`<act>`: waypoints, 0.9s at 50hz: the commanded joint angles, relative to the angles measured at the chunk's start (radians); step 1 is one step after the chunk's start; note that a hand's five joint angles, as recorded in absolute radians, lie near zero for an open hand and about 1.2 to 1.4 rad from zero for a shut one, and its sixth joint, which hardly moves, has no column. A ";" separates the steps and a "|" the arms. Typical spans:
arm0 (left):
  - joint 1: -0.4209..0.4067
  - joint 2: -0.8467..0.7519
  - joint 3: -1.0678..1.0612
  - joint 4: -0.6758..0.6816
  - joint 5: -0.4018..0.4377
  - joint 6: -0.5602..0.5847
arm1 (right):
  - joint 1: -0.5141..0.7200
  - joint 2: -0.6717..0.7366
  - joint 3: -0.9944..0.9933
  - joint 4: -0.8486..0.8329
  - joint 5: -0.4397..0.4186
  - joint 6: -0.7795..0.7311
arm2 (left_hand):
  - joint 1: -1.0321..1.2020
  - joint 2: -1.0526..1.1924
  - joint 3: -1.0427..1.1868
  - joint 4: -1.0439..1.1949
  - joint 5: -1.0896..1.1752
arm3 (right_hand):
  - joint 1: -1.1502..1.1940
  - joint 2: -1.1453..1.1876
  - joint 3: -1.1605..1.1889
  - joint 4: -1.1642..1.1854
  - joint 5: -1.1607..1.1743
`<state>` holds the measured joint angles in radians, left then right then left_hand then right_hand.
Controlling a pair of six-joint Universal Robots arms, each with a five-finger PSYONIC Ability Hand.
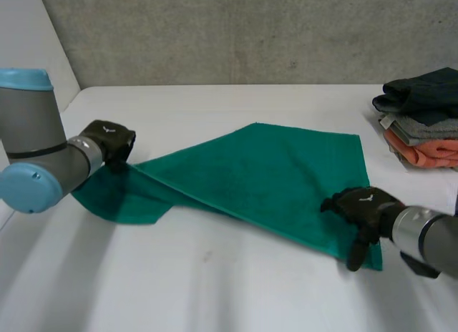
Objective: Fold the laundry.
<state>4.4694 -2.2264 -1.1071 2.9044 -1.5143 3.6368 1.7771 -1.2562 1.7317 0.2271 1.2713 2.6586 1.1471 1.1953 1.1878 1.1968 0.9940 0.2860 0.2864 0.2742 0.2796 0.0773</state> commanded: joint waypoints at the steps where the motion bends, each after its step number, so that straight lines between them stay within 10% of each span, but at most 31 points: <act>1: -0.019 -0.033 0.081 -0.002 -0.040 -0.040 | 0.090 0.014 0.107 -0.250 0.046 0.087 | 0.249 0.201 0.208 0.199 0.228 | 0.053 0.052 0.064 0.059 0.087; 10: -0.030 -0.053 0.112 -0.007 -0.067 -0.046 | 0.124 0.096 0.100 -0.385 0.172 0.112 | 0.249 0.201 0.208 0.199 0.228 | 0.337 0.337 0.349 0.344 0.372; 31: -0.027 -0.055 0.104 -0.001 -0.050 -0.060 | 0.110 0.164 -0.009 -0.517 0.171 0.003 | 0.249 0.201 0.208 0.199 0.228 | 0.992 0.992 1.004 0.999 1.027; 40: -0.039 -0.073 0.151 0.009 -0.047 -0.056 | 0.108 0.261 -0.191 -0.445 0.181 -0.005 | 0.249 0.201 0.208 0.199 0.228 | 0.725 0.725 0.737 0.732 0.759; 45: -0.039 -0.114 0.191 0.010 -0.049 -0.055 | 0.097 0.339 -0.339 -0.321 0.174 -0.011 | 0.249 0.201 0.208 0.199 0.228 | 1.110 1.110 1.122 1.117 1.144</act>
<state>4.4304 -2.3080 -0.9480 2.9135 -1.5622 3.5803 1.8833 -0.9786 1.5089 -0.1918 1.4519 2.6514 1.1471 1.1953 1.1878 1.1968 0.9940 0.9576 0.9551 0.9543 0.9537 0.7755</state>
